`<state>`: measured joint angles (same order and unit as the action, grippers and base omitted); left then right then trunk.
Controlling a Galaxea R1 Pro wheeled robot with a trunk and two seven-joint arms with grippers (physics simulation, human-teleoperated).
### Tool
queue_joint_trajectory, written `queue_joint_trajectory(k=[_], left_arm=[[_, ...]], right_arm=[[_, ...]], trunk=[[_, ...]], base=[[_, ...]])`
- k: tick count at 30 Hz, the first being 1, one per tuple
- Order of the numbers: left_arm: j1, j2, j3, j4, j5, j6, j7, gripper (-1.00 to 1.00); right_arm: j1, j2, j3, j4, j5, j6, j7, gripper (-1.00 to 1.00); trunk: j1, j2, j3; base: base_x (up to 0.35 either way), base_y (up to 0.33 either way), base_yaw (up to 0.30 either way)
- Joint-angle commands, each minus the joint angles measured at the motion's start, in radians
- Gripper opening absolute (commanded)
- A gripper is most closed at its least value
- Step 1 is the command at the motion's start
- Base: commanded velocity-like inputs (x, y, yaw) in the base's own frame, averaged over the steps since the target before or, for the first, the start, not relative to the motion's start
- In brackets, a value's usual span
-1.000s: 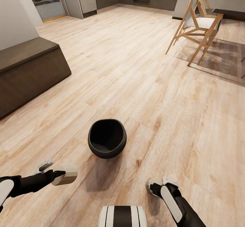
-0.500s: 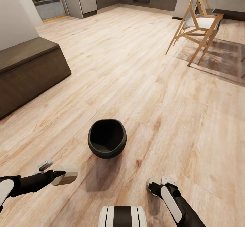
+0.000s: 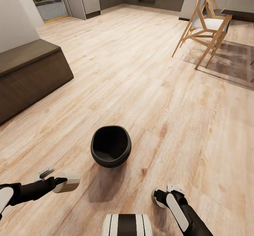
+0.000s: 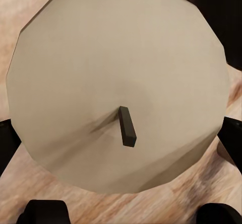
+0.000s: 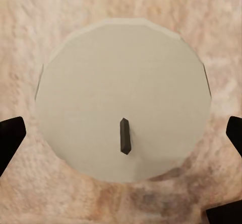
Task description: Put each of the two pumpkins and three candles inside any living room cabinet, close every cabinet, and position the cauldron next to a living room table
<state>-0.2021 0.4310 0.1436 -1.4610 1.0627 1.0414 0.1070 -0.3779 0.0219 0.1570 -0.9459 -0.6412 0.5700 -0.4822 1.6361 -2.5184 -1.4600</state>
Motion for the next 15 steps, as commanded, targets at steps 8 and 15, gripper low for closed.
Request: queue_joint_trajectory(k=[8, 15], left_arm=[[0.000, 0.000, -0.001, -0.001, 0.011, 0.002, 0.011, -1.00], [0.000, 0.000, 0.002, 0.000, 0.010, 0.002, 0.011, -1.00]], right_arm=[[-0.008, 0.000, 0.001, 0.028, -0.009, 0.000, -0.010, 1.00], [-0.011, 0.000, 0.003, 0.031, -0.010, -0.024, -0.010, 1.00]], trunk=[[0.000, 0.000, -0.001], [0.000, 0.000, -0.001]], base=[[0.046, 0.000, 0.000], [0.026, 0.000, 0.000]])
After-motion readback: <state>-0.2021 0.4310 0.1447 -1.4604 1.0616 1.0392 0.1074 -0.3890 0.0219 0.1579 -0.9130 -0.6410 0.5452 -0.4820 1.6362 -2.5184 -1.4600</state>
